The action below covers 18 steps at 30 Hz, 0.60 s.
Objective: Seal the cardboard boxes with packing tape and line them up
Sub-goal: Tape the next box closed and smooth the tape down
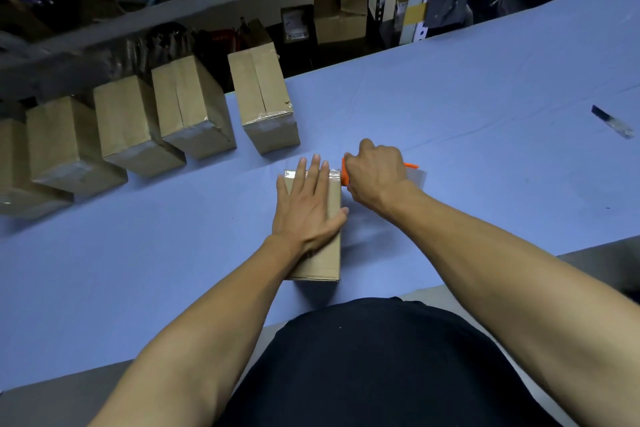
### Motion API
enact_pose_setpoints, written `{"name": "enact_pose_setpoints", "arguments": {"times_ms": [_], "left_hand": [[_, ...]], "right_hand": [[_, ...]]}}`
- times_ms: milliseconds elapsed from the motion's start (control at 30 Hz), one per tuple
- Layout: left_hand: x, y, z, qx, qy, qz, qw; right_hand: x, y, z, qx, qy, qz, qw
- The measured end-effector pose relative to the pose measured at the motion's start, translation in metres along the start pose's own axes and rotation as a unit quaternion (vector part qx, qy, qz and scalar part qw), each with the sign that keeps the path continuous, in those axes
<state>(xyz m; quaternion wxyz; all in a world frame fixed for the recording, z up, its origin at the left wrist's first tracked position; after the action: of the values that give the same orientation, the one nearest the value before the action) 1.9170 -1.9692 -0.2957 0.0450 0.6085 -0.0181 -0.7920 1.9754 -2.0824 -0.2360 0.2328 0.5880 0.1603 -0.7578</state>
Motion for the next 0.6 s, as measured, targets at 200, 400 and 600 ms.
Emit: {"name": "enact_pose_setpoints", "arguments": {"times_ms": [200, 400, 600], "left_hand": [[-0.013, -0.004, 0.002, -0.015, 0.009, 0.144, 0.989], [-0.03, -0.049, 0.009, -0.177, 0.108, 0.437, 0.875], [-0.009, -0.091, 0.007, -0.354, 0.082, 0.555, 0.748]], "right_hand": [[0.043, 0.028, 0.007, 0.091, -0.036, -0.102, 0.99], [0.075, 0.013, -0.003, 0.079, -0.043, -0.27, 0.959], [0.074, 0.009, 0.0, 0.121, 0.033, -0.31, 0.942]]}}
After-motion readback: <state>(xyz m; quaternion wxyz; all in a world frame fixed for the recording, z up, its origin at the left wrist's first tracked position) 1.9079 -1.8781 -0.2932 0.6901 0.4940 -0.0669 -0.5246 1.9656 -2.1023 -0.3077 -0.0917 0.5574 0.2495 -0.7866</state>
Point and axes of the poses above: each hand's wrist, its own z-axis away from the middle knuckle, its own x-axis out of the palm, y = z × x, the point moved 8 cm from there along -z, towards the middle knuckle, and after that the axes turned 10 degrees about -x, right-handed, at the moved point
